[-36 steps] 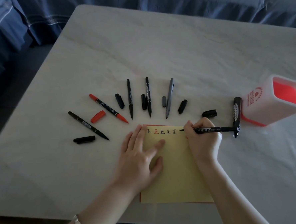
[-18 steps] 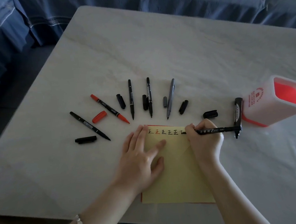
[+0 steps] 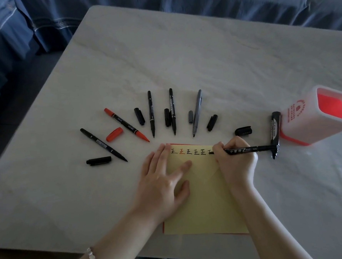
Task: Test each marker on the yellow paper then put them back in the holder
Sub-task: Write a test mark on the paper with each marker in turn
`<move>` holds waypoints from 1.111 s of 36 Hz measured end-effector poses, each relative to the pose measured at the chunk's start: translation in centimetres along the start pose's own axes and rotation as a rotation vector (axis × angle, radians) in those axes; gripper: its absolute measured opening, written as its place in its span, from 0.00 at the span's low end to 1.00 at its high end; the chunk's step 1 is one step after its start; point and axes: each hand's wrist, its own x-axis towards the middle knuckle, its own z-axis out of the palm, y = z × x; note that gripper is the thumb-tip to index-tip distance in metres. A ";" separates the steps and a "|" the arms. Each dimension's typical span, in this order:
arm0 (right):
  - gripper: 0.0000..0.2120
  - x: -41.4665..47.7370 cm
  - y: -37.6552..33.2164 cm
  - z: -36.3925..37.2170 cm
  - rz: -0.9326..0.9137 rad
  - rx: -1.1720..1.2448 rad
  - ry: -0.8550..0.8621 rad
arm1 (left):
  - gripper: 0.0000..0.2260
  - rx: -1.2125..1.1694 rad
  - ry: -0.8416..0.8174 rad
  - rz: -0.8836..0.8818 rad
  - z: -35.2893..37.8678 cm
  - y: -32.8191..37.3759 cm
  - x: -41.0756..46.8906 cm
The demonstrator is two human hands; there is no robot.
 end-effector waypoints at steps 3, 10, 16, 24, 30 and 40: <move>0.15 0.0 0.1 0.0 0.000 -0.003 0.002 | 0.18 0.003 -0.002 0.000 0.0 0.0 0.0; 0.15 0.0 0.2 0.0 -0.016 -0.014 0.005 | 0.18 0.001 0.001 0.004 0.0 0.0 -0.1; 0.18 0.2 0.7 0.0 0.009 -0.008 0.080 | 0.19 0.003 0.000 0.005 0.1 -0.1 -0.1; 0.12 0.4 -0.2 -0.4 0.110 0.164 0.078 | 0.19 0.012 0.001 0.008 0.1 -0.1 0.0; 0.17 2.5 -1.4 -3.2 0.069 0.076 -0.075 | 0.19 0.029 -0.001 0.032 0.0 0.1 -0.1; 0.15 8.3 -5.2 -6.6 0.312 0.049 -0.415 | 0.19 0.004 0.000 0.015 -0.1 0.0 0.1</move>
